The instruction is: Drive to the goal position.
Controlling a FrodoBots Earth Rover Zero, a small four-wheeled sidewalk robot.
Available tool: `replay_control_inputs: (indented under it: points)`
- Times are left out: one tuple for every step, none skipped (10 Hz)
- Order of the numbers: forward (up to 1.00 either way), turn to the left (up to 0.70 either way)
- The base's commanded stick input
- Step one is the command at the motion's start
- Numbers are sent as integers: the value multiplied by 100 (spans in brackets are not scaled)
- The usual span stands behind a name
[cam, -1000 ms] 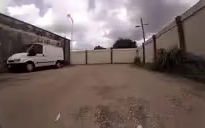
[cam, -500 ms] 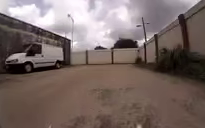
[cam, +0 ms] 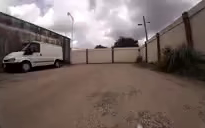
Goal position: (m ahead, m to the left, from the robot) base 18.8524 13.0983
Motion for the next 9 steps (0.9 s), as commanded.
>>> replay_control_inputs:
  points:
    - [50,0]
    - [50,0]
    - [50,0]
    - [50,0]
    - [50,0]
    - [50,0]
    - [50,0]
    - [50,0]
    - [50,0]
